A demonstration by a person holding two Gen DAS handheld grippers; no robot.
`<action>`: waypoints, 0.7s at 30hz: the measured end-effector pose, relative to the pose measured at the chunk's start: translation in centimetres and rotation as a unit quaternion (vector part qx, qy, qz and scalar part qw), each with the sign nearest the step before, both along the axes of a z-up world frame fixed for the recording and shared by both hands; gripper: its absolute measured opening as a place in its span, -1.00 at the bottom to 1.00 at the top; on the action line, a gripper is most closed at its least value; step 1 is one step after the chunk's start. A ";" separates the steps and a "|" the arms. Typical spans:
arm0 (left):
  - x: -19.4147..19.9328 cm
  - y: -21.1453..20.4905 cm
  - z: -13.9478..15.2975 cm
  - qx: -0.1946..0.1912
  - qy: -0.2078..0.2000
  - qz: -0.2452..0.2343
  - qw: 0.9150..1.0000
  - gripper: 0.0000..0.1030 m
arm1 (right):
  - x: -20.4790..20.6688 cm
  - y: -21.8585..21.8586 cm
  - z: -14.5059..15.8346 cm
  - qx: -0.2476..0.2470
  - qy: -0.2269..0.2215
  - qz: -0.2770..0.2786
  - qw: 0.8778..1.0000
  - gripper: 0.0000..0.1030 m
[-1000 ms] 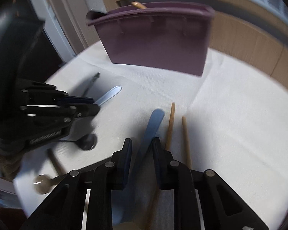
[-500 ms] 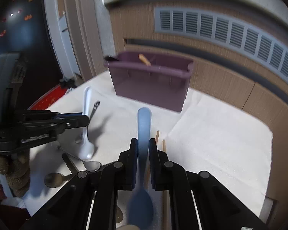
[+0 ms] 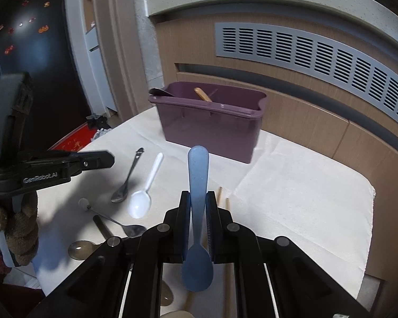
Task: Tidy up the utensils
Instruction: 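Carry both spoons up into the purple caddy and open both tools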
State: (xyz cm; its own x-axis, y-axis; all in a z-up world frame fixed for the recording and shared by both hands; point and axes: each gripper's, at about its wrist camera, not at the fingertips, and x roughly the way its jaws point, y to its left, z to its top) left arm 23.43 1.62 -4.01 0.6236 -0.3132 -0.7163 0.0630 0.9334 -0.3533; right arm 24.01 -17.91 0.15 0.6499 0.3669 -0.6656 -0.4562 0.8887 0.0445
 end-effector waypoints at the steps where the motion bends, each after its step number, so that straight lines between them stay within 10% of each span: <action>1: 0.4 0.2 -0.7 -0.010 0.015 0.003 1.000 -0.89 | 0.1 -0.2 -0.1 -0.001 0.001 -0.006 1.000 -0.81; 6: 2.2 -0.8 -2.2 -0.002 0.045 0.008 0.999 -0.61 | 0.4 -0.8 -0.6 0.009 -0.002 -0.014 1.000 -0.81; 14: 5.6 -4.7 -3.9 0.146 0.023 0.042 0.988 -0.57 | 0.0 -1.1 -0.8 0.020 -0.024 -0.026 0.999 -0.81; 21: 7.3 -5.3 -4.6 0.150 0.043 0.052 0.986 -0.57 | 0.4 -1.6 -1.0 0.036 -0.022 -0.033 0.999 -0.81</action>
State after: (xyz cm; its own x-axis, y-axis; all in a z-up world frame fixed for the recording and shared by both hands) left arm 30.76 -3.63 -8.62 0.5745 -0.0174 -0.8183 -0.0556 0.9966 -0.0603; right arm 24.37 -19.49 -0.83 0.7024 0.3684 -0.6090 -0.4000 0.9120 0.0904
